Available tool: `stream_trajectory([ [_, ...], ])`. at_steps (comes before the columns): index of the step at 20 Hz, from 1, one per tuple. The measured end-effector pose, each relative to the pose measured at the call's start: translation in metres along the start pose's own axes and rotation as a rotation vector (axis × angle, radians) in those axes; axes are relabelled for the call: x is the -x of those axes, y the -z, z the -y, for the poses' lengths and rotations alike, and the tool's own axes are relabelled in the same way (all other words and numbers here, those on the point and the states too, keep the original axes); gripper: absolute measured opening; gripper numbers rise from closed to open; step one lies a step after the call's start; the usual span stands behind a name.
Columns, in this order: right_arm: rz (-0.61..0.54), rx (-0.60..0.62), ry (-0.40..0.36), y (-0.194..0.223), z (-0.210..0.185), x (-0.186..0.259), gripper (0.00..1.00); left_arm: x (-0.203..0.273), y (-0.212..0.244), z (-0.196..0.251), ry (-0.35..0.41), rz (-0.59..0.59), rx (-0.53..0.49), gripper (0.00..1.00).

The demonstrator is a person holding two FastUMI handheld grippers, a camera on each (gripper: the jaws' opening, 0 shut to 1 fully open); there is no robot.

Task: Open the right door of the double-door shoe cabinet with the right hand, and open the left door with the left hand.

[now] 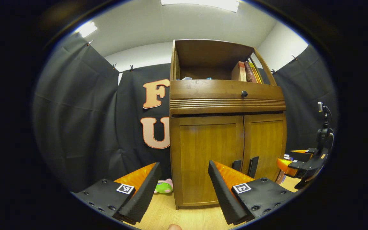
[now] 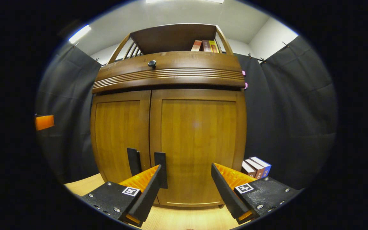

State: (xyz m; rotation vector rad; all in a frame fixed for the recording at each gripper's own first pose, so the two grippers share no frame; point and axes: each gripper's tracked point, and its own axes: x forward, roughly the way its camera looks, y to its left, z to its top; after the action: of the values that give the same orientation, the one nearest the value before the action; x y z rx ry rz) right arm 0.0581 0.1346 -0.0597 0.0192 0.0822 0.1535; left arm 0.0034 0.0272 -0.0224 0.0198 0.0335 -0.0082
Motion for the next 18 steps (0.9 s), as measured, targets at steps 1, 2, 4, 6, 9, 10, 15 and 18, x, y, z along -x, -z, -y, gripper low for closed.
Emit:
stream_trajectory([
  [1,-0.007,0.003,-0.005,0.004,-0.004,-0.005,0.93,-0.001,0.003,-0.001,0.001,-0.003,0.001,0.95],
  [2,-0.013,0.005,-0.009,0.008,-0.009,-0.011,0.93,-0.002,0.005,-0.002,0.004,-0.007,0.003,0.95],
  [4,-0.025,0.006,-0.018,0.017,-0.020,-0.024,0.93,-0.005,0.010,-0.001,0.010,-0.014,0.010,0.95],
  [6,-0.034,-0.004,-0.028,0.026,-0.029,-0.038,0.93,-0.007,0.014,-0.004,0.013,-0.021,0.010,0.95],
  [9,-0.056,-0.022,-0.041,0.039,-0.040,-0.056,1.00,-0.011,0.018,-0.012,0.001,-0.024,0.003,0.95],
  [10,-0.063,-0.027,-0.043,0.043,-0.044,-0.065,0.92,-0.012,0.018,-0.013,0.000,-0.025,0.002,0.95],
  [15,-0.072,-0.007,-0.046,0.054,-0.056,-0.085,0.82,-0.018,0.026,-0.016,0.013,-0.036,0.014,0.95],
  [18,-0.071,-0.004,-0.045,0.058,-0.060,-0.090,0.67,-0.021,0.029,-0.022,0.008,-0.041,0.019,0.95],
])
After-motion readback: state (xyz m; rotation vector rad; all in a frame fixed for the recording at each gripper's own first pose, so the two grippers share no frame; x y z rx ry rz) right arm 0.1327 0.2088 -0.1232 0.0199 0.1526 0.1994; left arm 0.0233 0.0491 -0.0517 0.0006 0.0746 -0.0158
